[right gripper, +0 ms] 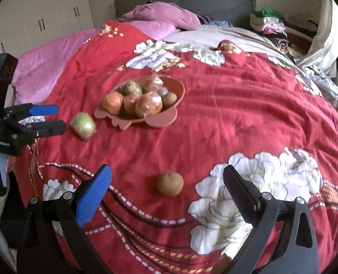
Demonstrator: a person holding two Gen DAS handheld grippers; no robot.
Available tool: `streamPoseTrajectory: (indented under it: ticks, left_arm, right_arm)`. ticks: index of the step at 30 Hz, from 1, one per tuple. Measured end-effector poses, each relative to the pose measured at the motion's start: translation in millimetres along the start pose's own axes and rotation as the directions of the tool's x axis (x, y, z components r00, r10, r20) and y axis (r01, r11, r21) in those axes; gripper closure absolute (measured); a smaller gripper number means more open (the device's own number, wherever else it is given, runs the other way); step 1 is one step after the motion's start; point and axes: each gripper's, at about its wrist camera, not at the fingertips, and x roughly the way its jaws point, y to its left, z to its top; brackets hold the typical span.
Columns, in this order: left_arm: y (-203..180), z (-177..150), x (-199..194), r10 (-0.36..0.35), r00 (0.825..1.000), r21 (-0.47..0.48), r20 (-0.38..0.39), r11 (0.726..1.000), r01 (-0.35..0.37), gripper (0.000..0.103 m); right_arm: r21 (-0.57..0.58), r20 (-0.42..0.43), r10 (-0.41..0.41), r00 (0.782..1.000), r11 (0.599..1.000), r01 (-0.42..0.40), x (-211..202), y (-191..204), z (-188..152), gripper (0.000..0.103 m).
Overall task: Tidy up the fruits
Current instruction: 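Grasp a small brown fruit with the right tool while the left tool grasps another, then carry both brown fruits up over the pink bowl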
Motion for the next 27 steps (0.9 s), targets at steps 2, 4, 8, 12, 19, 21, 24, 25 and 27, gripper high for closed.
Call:
streamPoseTrajectory:
  ticks: [2, 4, 8, 12, 19, 21, 24, 25, 27]
  left_arm:
    - [2, -3, 2, -0.001, 1.000, -0.004, 0.000, 1.000, 0.001, 0.010]
    - [4, -5, 4, -0.003, 1.000, -0.009, -0.006, 1.000, 0.002, 0.010]
    - [8, -9, 9, -0.004, 1.000, -0.019, -0.006, 1.000, 0.004, 0.010]
    - [12, -8, 12, -0.015, 1.000, -0.039, 0.002, 0.999, 0.015, 0.013]
    - [10, -8, 24, -0.038, 0.999, -0.029, -0.012, 0.999, 0.037, 0.029]
    - [8, -8, 29, -0.042, 0.999, -0.023, -0.020, 0.999, 0.041, 0.037]
    - [8, -8, 38, -0.043, 0.999, -0.017, -0.033, 0.999, 0.043, 0.043]
    - [9, -9, 40, -0.040, 0.999, -0.019, -0.035, 0.999, 0.039, 0.046]
    - [10, -9, 45, -0.037, 0.999, -0.019, -0.039, 0.999, 0.036, 0.049]
  right_arm:
    - [0.008, -0.015, -0.006, 1.000, 1.000, 0.007, 3, -1, -4, 0.006]
    - [0.012, -0.026, -0.008, 1.000, 1.000, 0.008, 6, -2, -6, 0.011]
    - [0.003, -0.046, 0.004, 0.999, 1.000, -0.004, 12, 1, -7, 0.037]
    - [-0.004, -0.064, 0.026, 0.998, 1.000, -0.026, 19, 3, -9, 0.063]
    - [-0.013, -0.064, 0.034, 0.997, 0.999, -0.035, 24, 4, -11, 0.078]
    - [-0.011, -0.058, 0.038, 0.998, 0.999, -0.039, 23, 3, -11, 0.078]
    - [-0.011, -0.035, 0.047, 0.998, 0.999, -0.048, 18, 2, -8, 0.078]
    - [-0.010, -0.027, 0.052, 0.998, 0.999, -0.052, 16, 2, -8, 0.078]
    - [-0.009, -0.018, 0.056, 0.998, 0.998, -0.056, 14, 2, -6, 0.078]
